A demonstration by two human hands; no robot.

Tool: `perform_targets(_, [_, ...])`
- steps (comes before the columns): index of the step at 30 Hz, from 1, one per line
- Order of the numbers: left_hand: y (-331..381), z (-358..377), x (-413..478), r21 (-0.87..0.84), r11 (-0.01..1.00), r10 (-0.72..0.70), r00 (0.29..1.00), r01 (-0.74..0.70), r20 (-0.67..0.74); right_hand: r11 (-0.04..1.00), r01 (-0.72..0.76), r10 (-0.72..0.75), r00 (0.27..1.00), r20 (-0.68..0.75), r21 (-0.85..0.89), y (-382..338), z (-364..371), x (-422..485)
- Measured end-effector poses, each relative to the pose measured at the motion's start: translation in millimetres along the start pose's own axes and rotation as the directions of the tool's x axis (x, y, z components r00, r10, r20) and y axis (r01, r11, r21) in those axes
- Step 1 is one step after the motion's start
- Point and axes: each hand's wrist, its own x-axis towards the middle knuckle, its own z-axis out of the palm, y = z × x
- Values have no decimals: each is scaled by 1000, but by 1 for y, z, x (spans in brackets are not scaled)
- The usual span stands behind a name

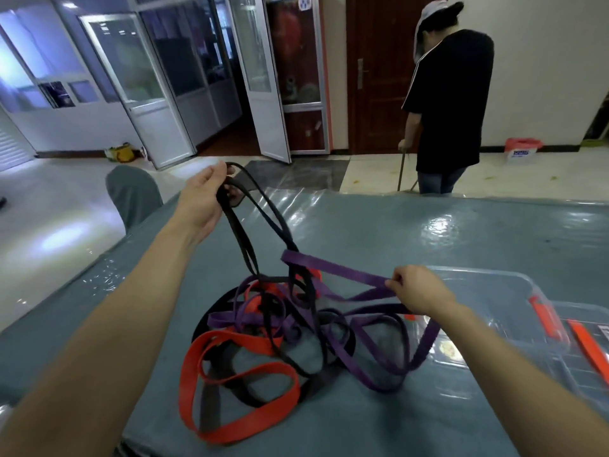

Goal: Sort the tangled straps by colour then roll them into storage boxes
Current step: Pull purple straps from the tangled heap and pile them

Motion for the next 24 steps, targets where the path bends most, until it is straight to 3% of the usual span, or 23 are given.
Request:
perform_targets(3, [-6, 1, -2, 43, 999, -8, 999, 7, 34, 995, 59, -50, 993, 109, -80, -8, 0, 2])
perform_targets(6, [-10, -3, -7, 236, 970, -94, 981, 52, 172, 998, -12, 8, 999, -52, -61, -13, 6, 5])
perform_targets(7, [-10, -6, -10, 388, 920, -157, 954, 47, 257, 998, -13, 11, 999, -36, -64, -16, 8, 5])
perform_targets(9, [-8, -12, -16, 711, 696, -274, 879, -97, 389, 993, 38, -24, 993, 119, -116, -20, 15, 5])
perform_targets(10, [-10, -15, -15, 776, 607, -240, 892, -170, 383, 989, 41, -21, 989, 144, -139, -21, 17, 5])
perform_targets(11, [-12, -16, -12, 763, 619, -143, 928, -188, 345, 988, 29, -8, 991, 137, -152, -20, 19, 5])
perform_targets(13, [-12, -17, -10, 465, 878, 80, 993, -110, 85, 989, -27, 45, 991, 128, -143, -13, 23, 6])
perform_targets(15, [-7, -29, -5, 163, 981, 141, 966, -106, -217, 990, -89, 109, 974, 198, -111, -10, 25, 4])
perform_targets(17, [-5, -49, -5, 294, 953, 159, 947, -73, -279, 989, -135, 144, 967, 212, -54, -15, 17, 3])
perform_targets(18, [-9, -60, -5, 455, 891, 135, 965, -18, -225, 992, -127, 126, 974, 187, -6, -22, 6, 5])
perform_targets(19, [-15, -68, -7, 656, 753, 56, 989, 49, -138, 989, -120, 105, 981, 160, 87, -31, -9, 8])
perform_targets(21, [-31, -69, -22, 964, 250, -270, 963, 93, -23, 964, -60, 20, 988, 153, 260, -49, -45, 14])
perform_targets(22, [-40, -64, -32, 999, 45, -392, 920, 26, -6, 966, -9, -43, 980, 195, 260, -61, -66, 14])
perform_targets(23, [-47, -53, -41, 998, 0, -427, 903, -61, 55, 973, 55, -109, 966, 236, 225, -73, -88, 12])
perform_targets(24, [-52, -37, -50, 988, 88, -406, 901, -125, 150, 976, 121, -168, 950, 264, 183, -85, -108, 9])
